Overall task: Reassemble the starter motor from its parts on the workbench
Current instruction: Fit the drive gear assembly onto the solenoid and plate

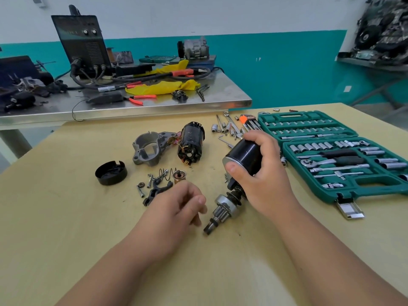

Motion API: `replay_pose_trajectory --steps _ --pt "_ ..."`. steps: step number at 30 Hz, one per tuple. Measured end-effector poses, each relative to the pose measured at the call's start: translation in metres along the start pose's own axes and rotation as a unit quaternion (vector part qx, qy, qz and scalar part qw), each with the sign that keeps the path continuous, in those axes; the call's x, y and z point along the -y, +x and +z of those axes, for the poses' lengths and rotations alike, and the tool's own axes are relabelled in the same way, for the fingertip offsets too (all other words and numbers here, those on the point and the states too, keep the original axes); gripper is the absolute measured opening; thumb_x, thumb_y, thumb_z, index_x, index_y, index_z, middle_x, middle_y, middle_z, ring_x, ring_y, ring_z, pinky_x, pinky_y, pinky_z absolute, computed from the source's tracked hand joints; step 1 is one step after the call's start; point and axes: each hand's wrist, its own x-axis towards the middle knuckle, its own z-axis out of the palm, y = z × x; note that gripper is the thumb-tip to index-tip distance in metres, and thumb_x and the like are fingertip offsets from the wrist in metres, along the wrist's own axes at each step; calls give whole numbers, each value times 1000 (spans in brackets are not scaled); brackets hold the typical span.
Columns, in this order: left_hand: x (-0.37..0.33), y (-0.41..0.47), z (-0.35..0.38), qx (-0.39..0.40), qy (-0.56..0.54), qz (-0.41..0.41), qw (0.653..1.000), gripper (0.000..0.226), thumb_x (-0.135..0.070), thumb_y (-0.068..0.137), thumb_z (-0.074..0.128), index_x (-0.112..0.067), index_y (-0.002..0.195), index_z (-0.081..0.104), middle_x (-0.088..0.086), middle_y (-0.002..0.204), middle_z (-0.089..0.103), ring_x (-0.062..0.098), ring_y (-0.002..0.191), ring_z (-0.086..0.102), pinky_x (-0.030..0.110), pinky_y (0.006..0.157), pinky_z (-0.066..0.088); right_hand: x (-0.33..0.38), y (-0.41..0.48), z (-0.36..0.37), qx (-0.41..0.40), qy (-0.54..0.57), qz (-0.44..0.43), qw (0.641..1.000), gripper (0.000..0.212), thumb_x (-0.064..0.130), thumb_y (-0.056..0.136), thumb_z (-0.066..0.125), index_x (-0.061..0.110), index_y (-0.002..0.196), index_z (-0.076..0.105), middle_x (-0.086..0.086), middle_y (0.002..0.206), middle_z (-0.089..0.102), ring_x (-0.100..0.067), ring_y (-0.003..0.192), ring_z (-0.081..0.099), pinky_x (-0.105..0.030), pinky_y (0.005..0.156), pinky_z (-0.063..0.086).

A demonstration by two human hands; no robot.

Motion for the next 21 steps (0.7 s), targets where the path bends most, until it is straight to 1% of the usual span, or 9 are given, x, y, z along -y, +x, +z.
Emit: replay_pose_trajectory --steps 2,5,8,10,12,14,16,18,21 --pt "-4 -7 4 -38 -207 -10 978 22 -23 92 62 -28 71 65 -2 63 65 14 54 63 19 54 49 1 1 0 1 7 -3 1000 54 50 69 66 52 115 37 22 122 36 17 109 39 1 78 38" --pt "-5 -12 9 -57 -321 -11 945 8 -30 71 71 -22 72 72 5 61 64 19 52 63 23 54 52 3 1 -1 5 2 3 1000 53 57 65 62 57 112 36 17 124 36 14 110 40 1 78 38" --pt "1 -15 11 -76 -286 27 955 20 -35 65 76 -31 85 74 4 67 70 20 65 71 22 65 56 3 0 -1 8 -3 15 1000 55 60 63 61 59 112 36 16 125 36 12 109 42 0 74 40" --pt "2 -18 11 -103 -198 62 973 32 -40 69 75 -43 99 69 -4 74 73 13 74 71 16 71 53 3 0 -1 7 -2 19 1000 58 59 64 63 55 116 37 16 125 37 13 108 42 0 72 41" --pt "0 -18 11 -147 -80 115 979 31 -40 78 78 -46 105 65 -18 82 73 0 80 70 7 68 48 1 0 -1 5 2 24 1000 61 52 67 68 48 120 39 13 125 38 13 106 43 -1 69 42" --pt "-2 -18 11 -180 4 179 967 20 -37 81 74 -40 99 67 -27 89 71 -7 82 69 5 64 47 0 0 -1 2 9 28 1000 61 46 69 70 46 121 40 11 124 39 12 103 45 -2 67 43" --pt "-4 -20 12 -186 22 208 960 16 -37 80 68 -35 96 66 -26 94 70 -7 80 68 8 68 50 1 0 -1 2 10 32 999 60 45 69 70 48 120 40 9 124 41 6 103 49 -3 67 44" --pt "-5 -22 13 -182 5 203 962 18 -37 79 71 -31 96 67 -22 92 71 -4 78 69 11 69 52 1 -1 -1 2 10 35 999 58 45 69 70 52 118 40 9 124 41 -2 104 51 -6 66 47" --pt "-3 -22 14 -172 -5 180 968 7 -25 76 76 -29 81 74 -20 85 73 -3 75 70 12 65 52 3 -1 -1 0 17 36 999 56 45 69 70 57 113 39 8 123 42 -5 102 53 -9 64 49"
